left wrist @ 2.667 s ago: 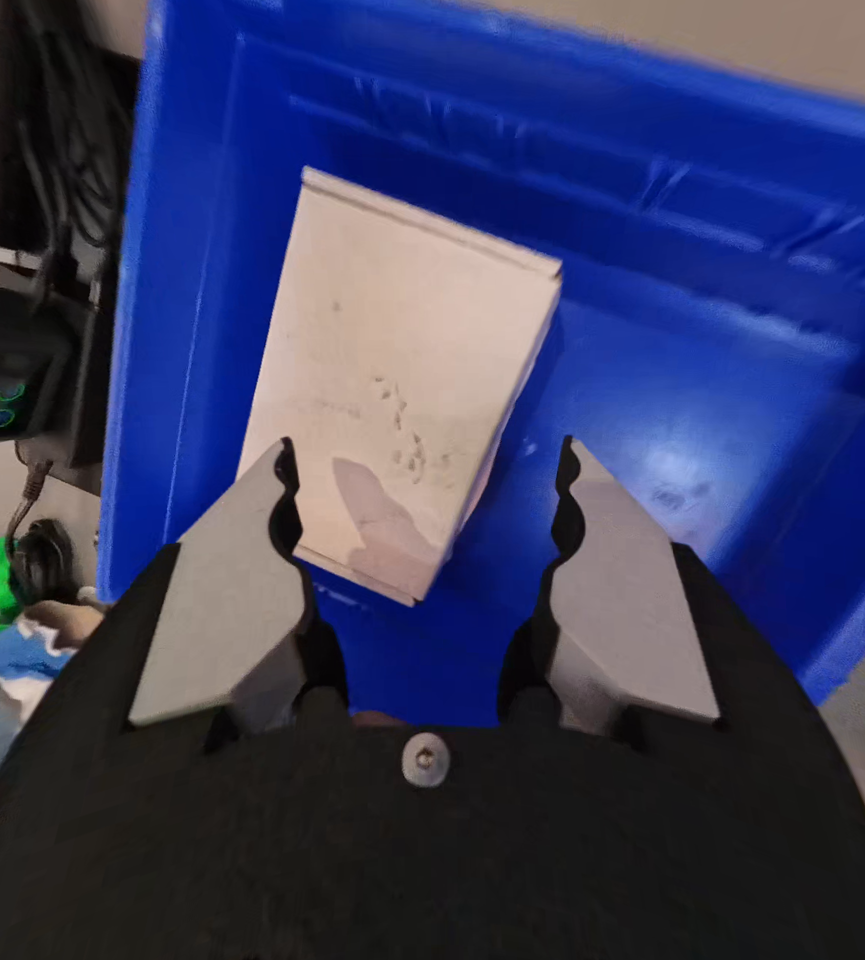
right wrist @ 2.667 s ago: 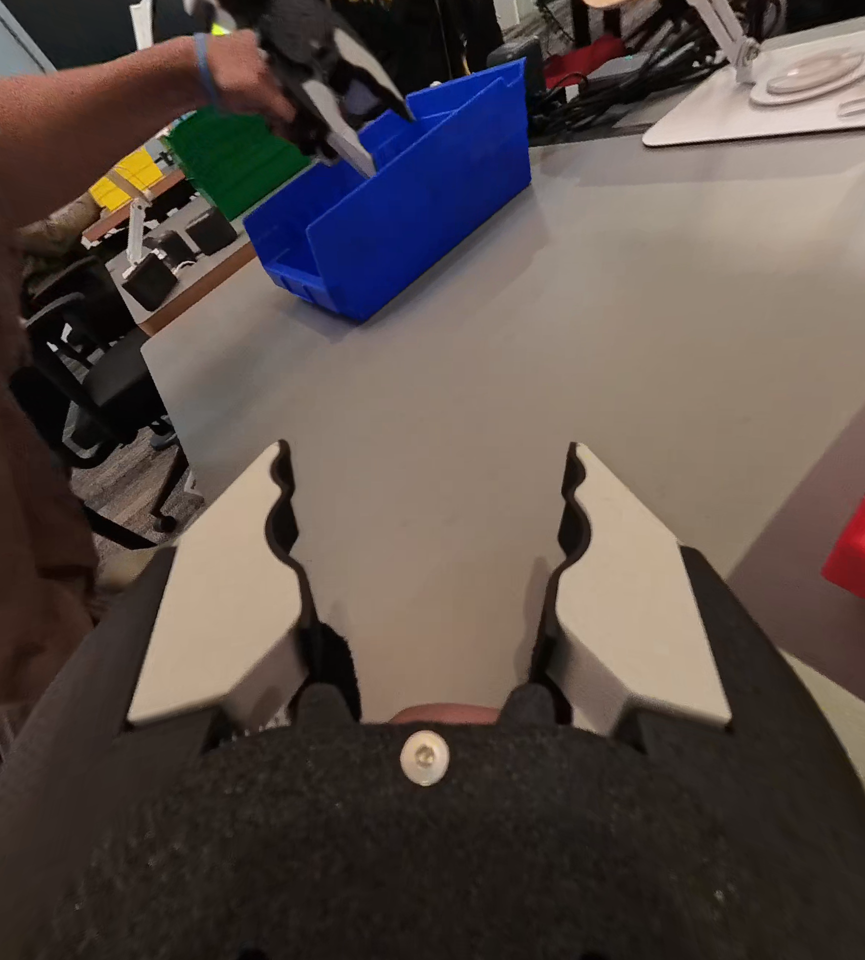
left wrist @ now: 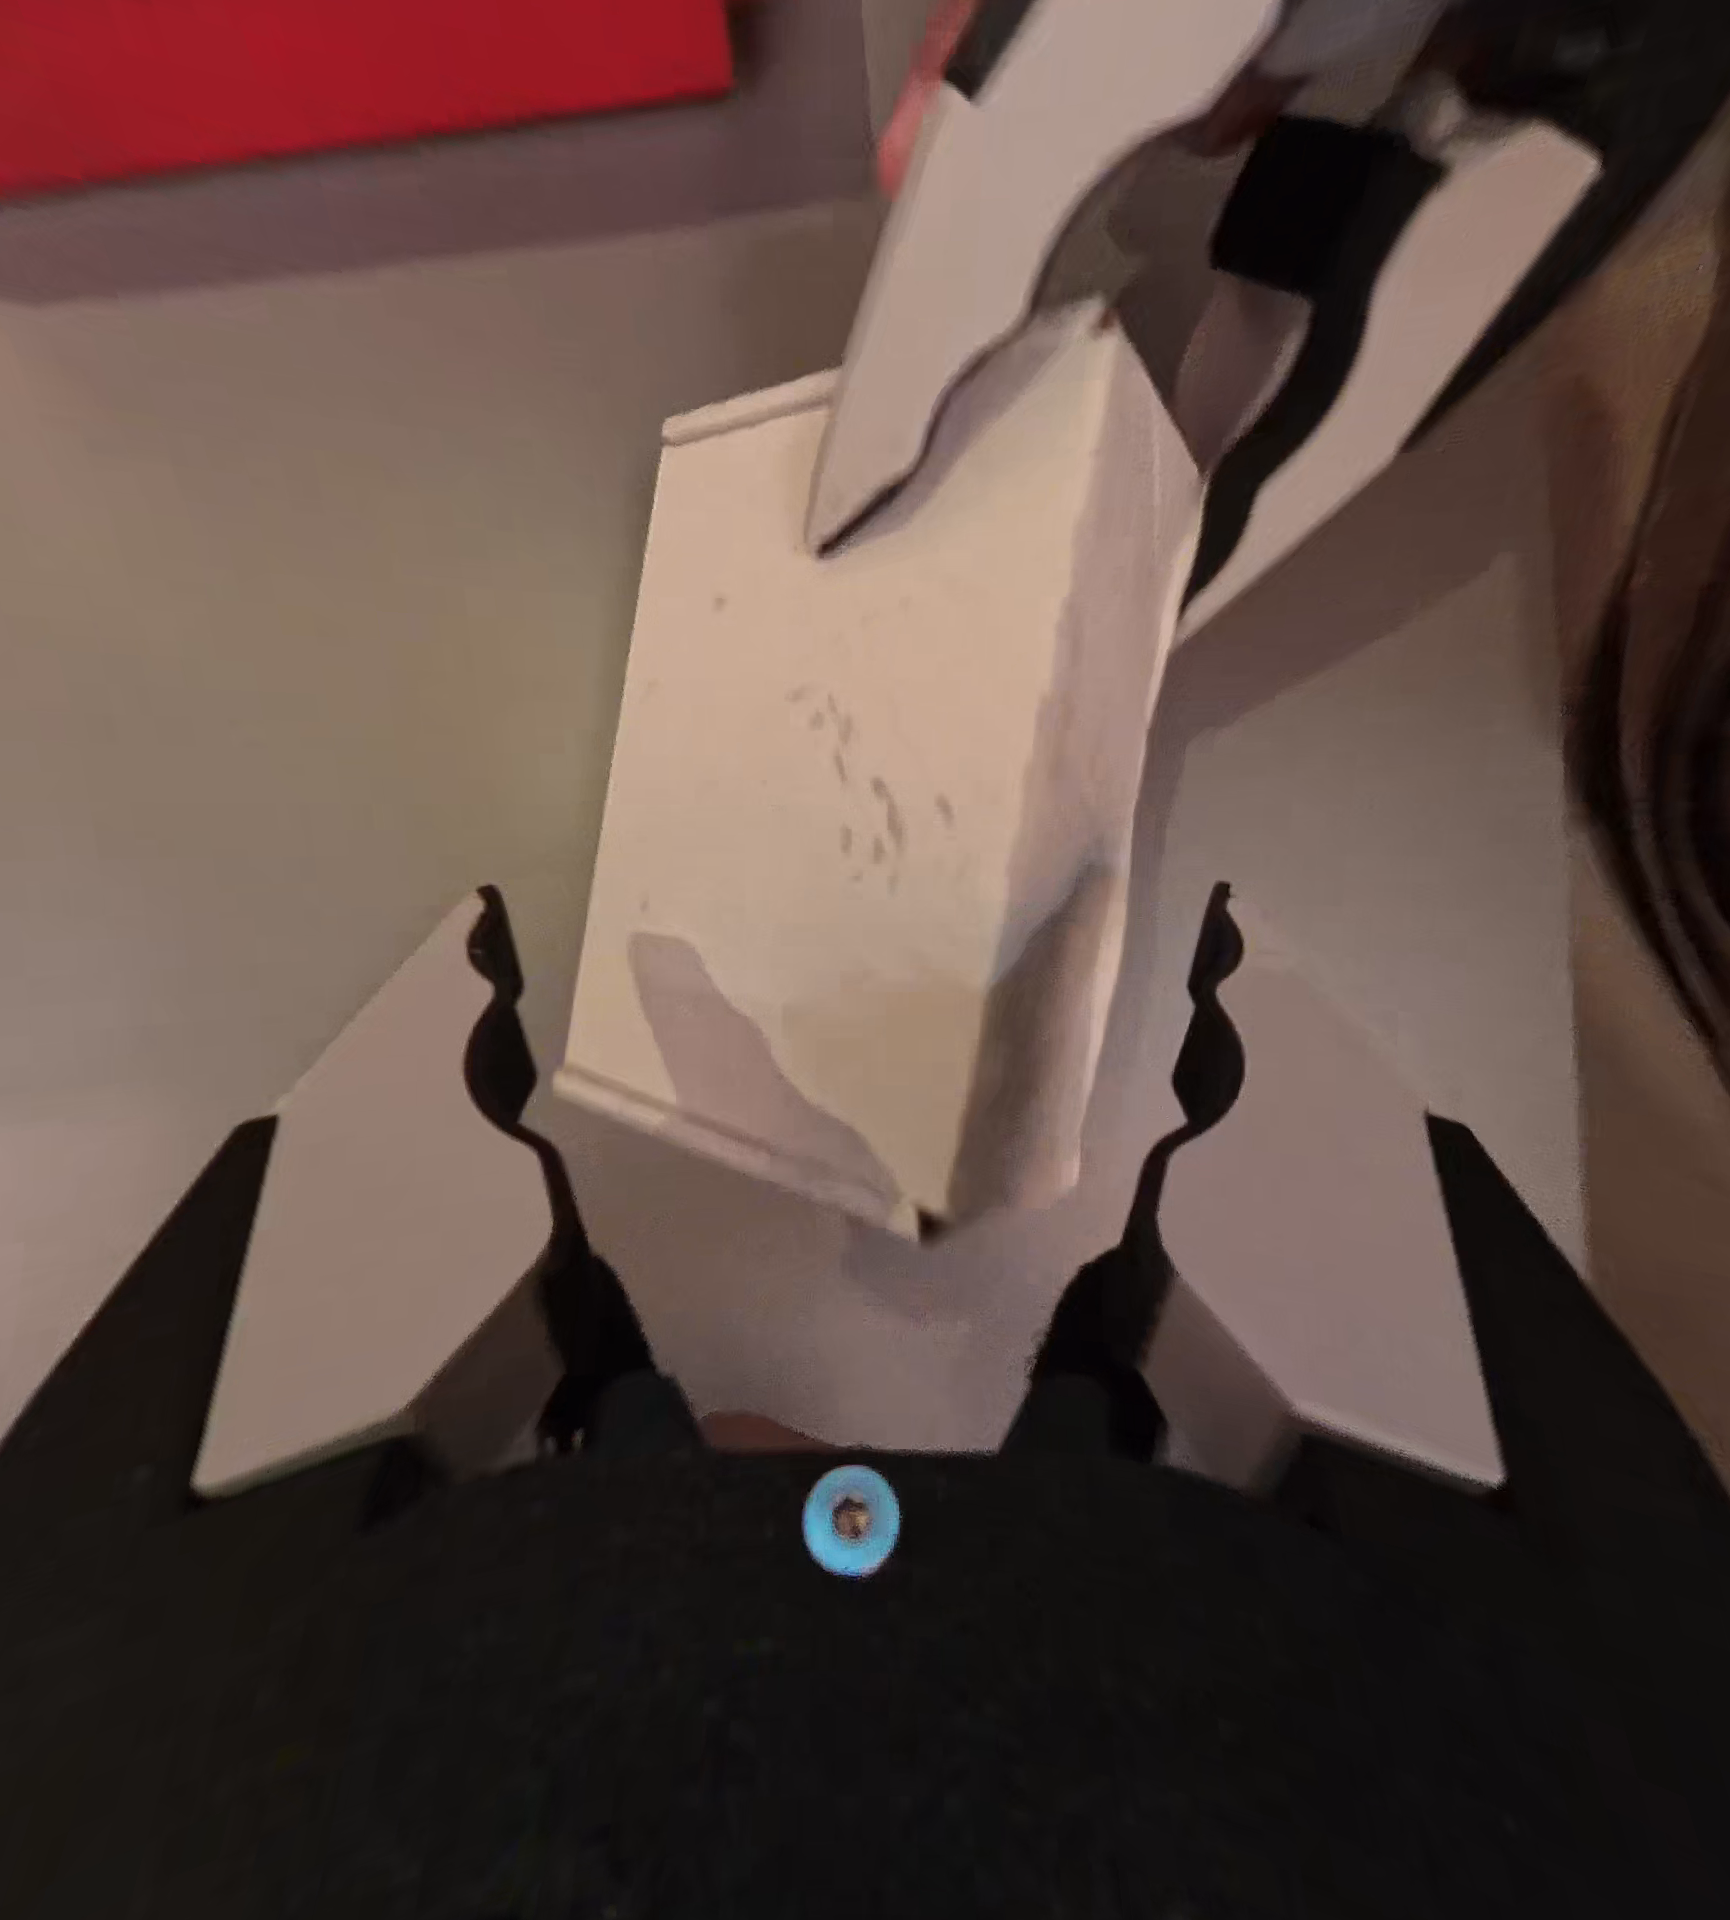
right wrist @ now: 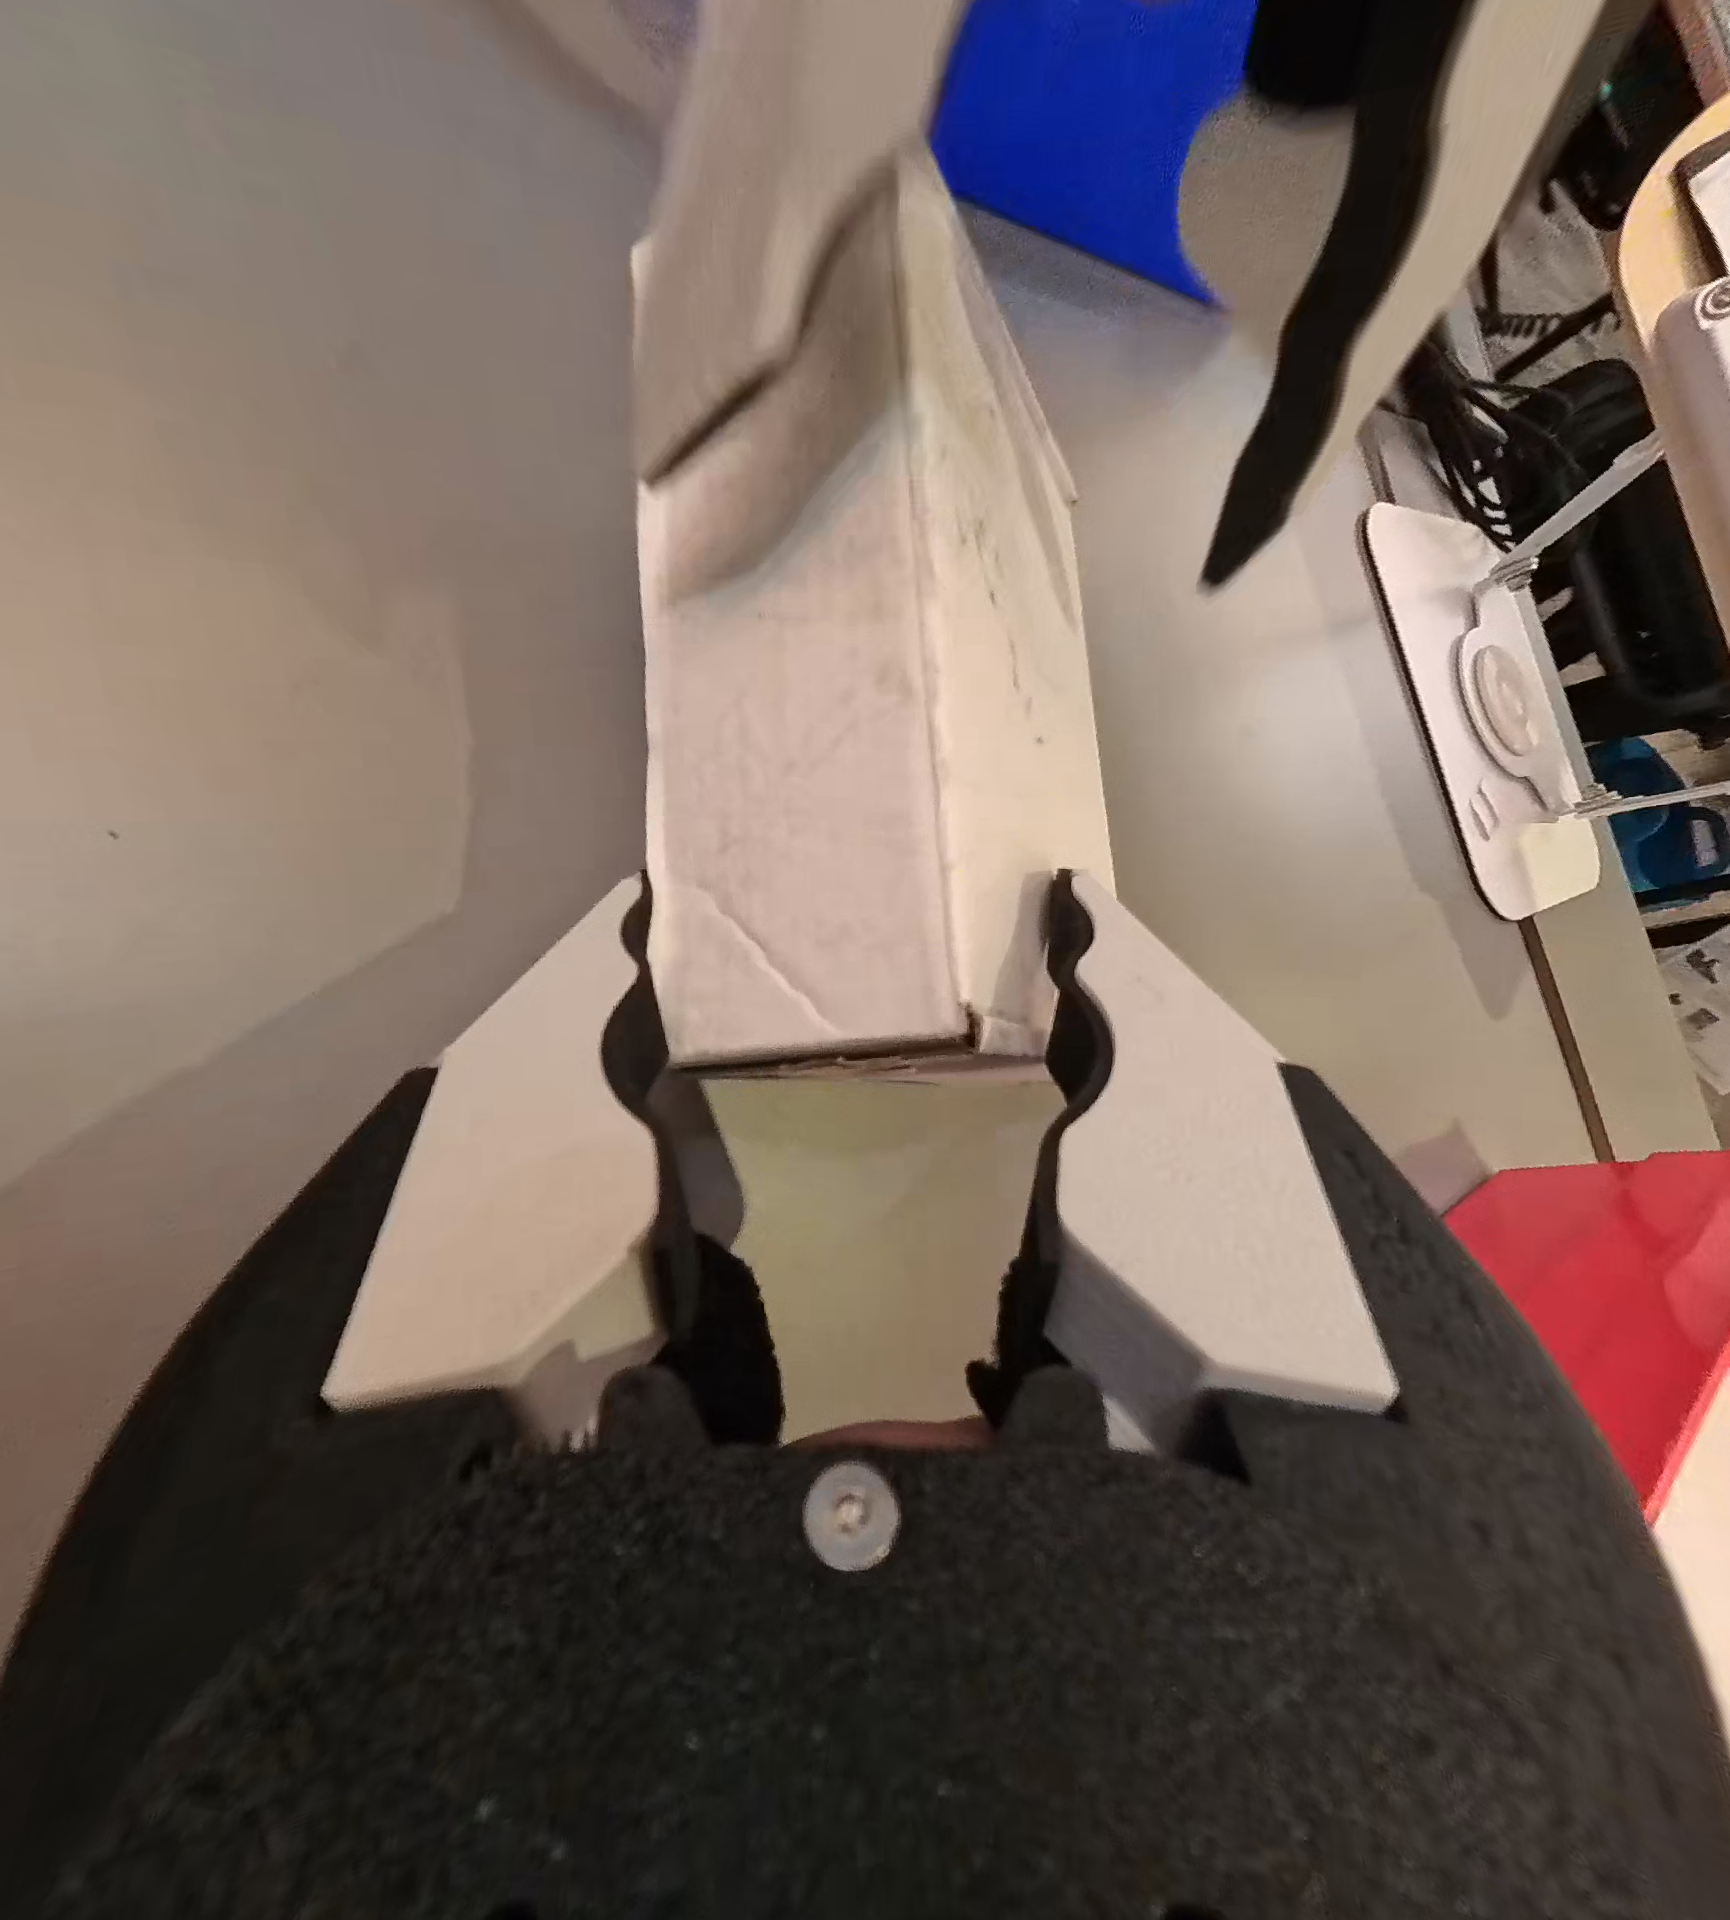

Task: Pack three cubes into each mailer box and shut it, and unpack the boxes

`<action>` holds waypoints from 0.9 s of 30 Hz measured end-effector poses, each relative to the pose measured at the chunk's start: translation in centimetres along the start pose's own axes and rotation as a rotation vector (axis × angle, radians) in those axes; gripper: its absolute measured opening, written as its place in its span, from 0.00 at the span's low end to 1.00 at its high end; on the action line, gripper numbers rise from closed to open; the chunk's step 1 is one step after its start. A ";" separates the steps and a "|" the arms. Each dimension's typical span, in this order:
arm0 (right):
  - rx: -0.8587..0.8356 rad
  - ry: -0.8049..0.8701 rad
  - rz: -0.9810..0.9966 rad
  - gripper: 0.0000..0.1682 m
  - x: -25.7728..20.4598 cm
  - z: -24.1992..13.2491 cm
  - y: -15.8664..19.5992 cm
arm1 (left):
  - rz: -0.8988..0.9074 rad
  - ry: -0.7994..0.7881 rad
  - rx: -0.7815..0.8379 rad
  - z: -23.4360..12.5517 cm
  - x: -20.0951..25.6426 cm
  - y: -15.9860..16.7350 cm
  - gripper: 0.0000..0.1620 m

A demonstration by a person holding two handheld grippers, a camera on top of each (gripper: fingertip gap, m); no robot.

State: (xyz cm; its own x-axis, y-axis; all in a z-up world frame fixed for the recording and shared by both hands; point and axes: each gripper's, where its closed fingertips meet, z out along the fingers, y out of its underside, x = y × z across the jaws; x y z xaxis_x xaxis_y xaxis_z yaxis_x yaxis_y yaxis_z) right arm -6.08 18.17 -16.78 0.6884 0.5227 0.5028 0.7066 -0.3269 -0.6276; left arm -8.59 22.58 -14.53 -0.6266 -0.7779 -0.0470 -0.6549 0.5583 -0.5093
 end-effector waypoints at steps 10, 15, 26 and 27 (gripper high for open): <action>0.078 -0.182 0.215 0.44 1.7 -0.3 -0.4 | 0.054 -0.466 0.197 1.0 -1.8 3.6 0.55; 0.091 -0.336 0.376 0.44 2.3 -0.9 -0.5 | -0.007 -0.475 0.353 0.6 -2.7 2.6 0.45; 0.266 -0.471 0.713 0.44 2.7 -1.7 -1.1 | -0.041 -0.401 0.452 0.9 -2.1 2.1 0.43; 0.282 -0.477 0.737 0.44 2.8 -1.8 -1.2 | -0.041 -0.396 0.455 1.0 -2.0 2.1 0.43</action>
State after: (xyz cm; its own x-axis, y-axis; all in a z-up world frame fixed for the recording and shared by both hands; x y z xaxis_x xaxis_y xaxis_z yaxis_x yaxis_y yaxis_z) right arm -4.70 18.58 -13.55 0.7638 0.5482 -0.3407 0.0072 -0.5350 -0.8448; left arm -8.28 25.04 -16.33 -0.3424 -0.8934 -0.2910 -0.3741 0.4137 -0.8300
